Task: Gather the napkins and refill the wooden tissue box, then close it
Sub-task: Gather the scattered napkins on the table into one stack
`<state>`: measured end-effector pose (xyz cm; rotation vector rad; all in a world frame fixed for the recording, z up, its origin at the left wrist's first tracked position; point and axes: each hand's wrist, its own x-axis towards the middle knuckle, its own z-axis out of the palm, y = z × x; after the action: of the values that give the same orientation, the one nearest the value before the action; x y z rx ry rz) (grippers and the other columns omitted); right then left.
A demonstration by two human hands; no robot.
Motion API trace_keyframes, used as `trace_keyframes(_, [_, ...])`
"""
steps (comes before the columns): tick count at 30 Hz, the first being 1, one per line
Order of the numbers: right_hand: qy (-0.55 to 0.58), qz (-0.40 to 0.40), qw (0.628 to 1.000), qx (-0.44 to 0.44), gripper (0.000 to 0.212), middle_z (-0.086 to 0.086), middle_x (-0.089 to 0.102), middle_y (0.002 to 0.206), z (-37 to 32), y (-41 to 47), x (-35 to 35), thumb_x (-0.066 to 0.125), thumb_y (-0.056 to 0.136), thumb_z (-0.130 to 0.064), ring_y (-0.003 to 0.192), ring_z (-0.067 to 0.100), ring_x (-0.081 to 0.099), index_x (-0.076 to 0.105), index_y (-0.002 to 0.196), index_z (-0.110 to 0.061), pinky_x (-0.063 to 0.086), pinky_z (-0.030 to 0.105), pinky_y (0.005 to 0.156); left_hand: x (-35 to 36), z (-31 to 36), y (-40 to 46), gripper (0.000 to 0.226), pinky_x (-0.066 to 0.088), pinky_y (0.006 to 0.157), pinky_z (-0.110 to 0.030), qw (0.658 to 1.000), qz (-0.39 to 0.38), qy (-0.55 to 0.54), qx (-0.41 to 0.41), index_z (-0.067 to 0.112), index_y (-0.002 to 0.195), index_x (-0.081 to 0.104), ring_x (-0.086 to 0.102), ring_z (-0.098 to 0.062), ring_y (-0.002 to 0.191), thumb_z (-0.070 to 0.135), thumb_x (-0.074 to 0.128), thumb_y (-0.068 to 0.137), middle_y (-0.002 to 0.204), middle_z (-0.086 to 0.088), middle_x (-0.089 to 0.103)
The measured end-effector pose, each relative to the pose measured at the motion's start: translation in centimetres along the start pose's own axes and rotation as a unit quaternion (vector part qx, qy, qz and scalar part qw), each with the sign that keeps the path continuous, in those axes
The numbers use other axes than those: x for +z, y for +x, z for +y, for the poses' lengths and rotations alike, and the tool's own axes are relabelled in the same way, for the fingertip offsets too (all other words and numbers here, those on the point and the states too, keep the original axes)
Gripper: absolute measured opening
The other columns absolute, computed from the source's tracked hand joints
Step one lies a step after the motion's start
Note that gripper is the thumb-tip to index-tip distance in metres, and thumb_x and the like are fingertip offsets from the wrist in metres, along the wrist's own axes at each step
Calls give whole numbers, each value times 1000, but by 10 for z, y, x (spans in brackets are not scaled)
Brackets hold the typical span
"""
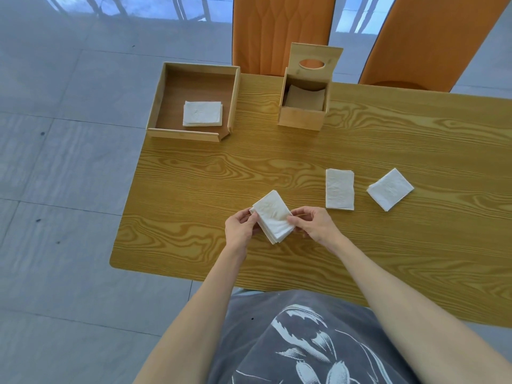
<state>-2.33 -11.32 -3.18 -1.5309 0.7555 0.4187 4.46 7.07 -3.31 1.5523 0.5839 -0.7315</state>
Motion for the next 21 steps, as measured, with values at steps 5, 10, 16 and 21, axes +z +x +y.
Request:
trace_keyframes(5, [-114,48,991,-45,16,-4,73,78,8,3,4,78,84,-31,66,7,65,76,95,-19,50,17,58,3,-1,2,20,60,87,-40,1000,18,2,-4,4,108,69,72,-25,96,17,58,98,97,-9,74])
trace_keyframes(10, [-252,101,960,-64,24,-9,73,91,12,4,8,74,83,-43,86,11,66,76,97,-24,54,30,77,4,-1,0,18,59,88,-41,1000,20,2,-1,14,103,68,71,-23,97,29,66,93,106,-12,74])
trace_keyframes(16, [-280,164,942,-82,29,-7,69,92,7,0,6,72,85,-43,85,13,64,70,106,-24,52,31,70,12,-2,1,40,58,87,-36,1000,10,13,20,12,118,62,70,-25,104,5,77,82,112,-13,72])
trace_keyframes(21, [-235,348,907,-21,34,3,66,112,-3,0,-25,57,95,-41,93,22,65,64,118,-18,42,30,70,30,9,5,34,54,83,-25,998,12,30,49,9,119,66,68,-19,104,4,71,85,113,-8,71])
